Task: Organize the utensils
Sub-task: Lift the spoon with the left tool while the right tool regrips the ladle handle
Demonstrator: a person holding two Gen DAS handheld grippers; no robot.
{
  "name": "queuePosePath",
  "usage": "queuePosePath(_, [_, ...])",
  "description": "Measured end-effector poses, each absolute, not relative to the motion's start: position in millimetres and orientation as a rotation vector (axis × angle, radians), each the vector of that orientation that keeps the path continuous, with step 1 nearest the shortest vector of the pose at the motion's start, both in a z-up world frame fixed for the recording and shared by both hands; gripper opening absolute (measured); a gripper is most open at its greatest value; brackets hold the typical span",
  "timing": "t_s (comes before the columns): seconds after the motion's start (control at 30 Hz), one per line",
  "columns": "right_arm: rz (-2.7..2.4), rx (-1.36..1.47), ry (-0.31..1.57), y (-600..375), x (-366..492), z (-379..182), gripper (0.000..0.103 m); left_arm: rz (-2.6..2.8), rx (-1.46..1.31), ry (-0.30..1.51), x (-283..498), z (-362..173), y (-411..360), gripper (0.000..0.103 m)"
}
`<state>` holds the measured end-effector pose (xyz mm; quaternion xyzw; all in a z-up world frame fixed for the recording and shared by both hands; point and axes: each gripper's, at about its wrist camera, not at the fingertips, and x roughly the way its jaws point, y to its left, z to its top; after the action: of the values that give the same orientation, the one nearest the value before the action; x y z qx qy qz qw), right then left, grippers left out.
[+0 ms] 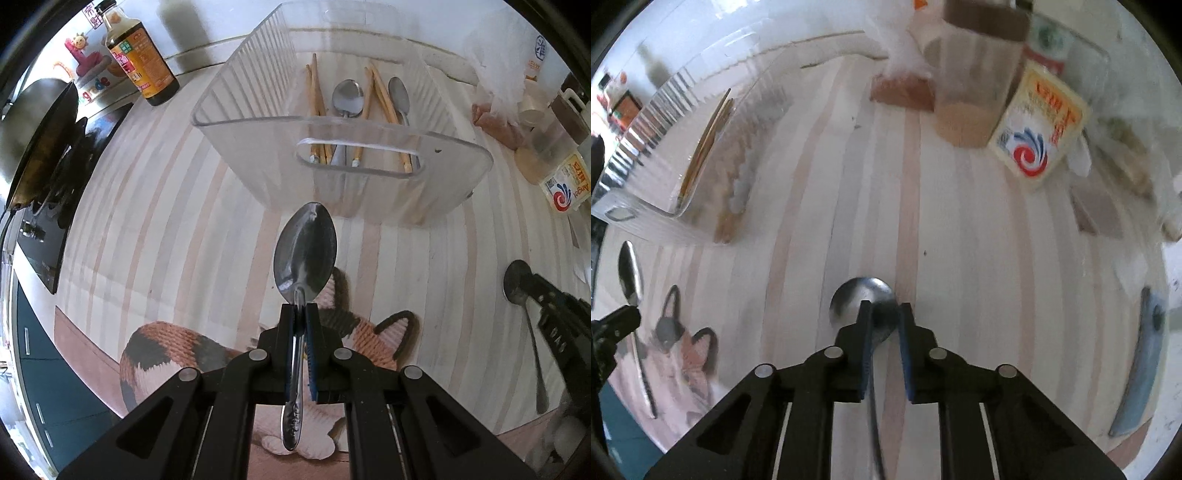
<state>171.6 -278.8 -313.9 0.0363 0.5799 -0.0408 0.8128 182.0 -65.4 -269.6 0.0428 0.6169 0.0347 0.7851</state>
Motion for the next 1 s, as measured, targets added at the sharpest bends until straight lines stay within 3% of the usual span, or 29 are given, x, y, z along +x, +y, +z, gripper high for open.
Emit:
queuePosePath(0.07, [-0.095, 0.099, 1.219, -281.8, 170.6, -307.9, 0.000, 0.076, 0.089, 1.331, 179.0, -269.0, -62.8, 0.004])
queuePosePath(0.4, [-0.052, 0.355, 1.162, -315.0, 144.8, -274.2, 0.000, 0.090, 0.050, 1.312, 164.6, -253.5, -41.3, 0.004])
queuePosePath(0.53, [-0.001, 0.286, 1.207, -308.6, 145.7, -268.7, 0.001, 0.116, 0.048, 1.302, 165.1, -251.9, -33.7, 0.004])
queuePosePath(0.6, [0.017, 0.175, 1.256, -297.5, 153.4, -277.5, 0.017, 0.125, 0.047, 1.305, 166.4, -255.1, -31.6, 0.004])
queuePosePath(0.63, [0.025, 0.139, 1.277, -293.7, 154.9, -283.4, 0.048, 0.128, 0.050, 1.306, 166.9, -257.3, -32.1, 0.004])
queuePosePath(0.67, [0.036, 0.127, 1.282, -291.8, 155.0, -286.5, 0.069, 0.131, 0.053, 1.305, 167.0, -258.7, -33.2, 0.004])
queuePosePath(0.7, [0.046, 0.095, 1.288, -286.9, 157.0, -292.6, 0.071, 0.135, 0.057, 1.305, 167.3, -261.3, -34.5, 0.004])
queuePosePath(0.83, [0.013, -0.038, 1.322, -274.1, 163.1, -317.1, 0.070, 0.138, 0.041, 1.315, 168.5, -268.7, -37.2, 0.004])
queuePosePath(0.9, [0.022, -0.045, 1.274, -271.3, 162.9, -316.3, 0.060, 0.136, 0.039, 1.316, 167.3, -269.8, -40.3, 0.004])
queuePosePath(0.97, [0.022, -0.057, 1.249, -266.8, 164.9, -314.1, 0.042, 0.136, 0.036, 1.314, 167.2, -271.0, -42.7, 0.004])
queuePosePath(1.0, [0.016, -0.063, 1.252, -264.8, 166.6, -314.5, 0.042, 0.135, 0.032, 1.314, 167.2, -271.4, -43.5, 0.004])
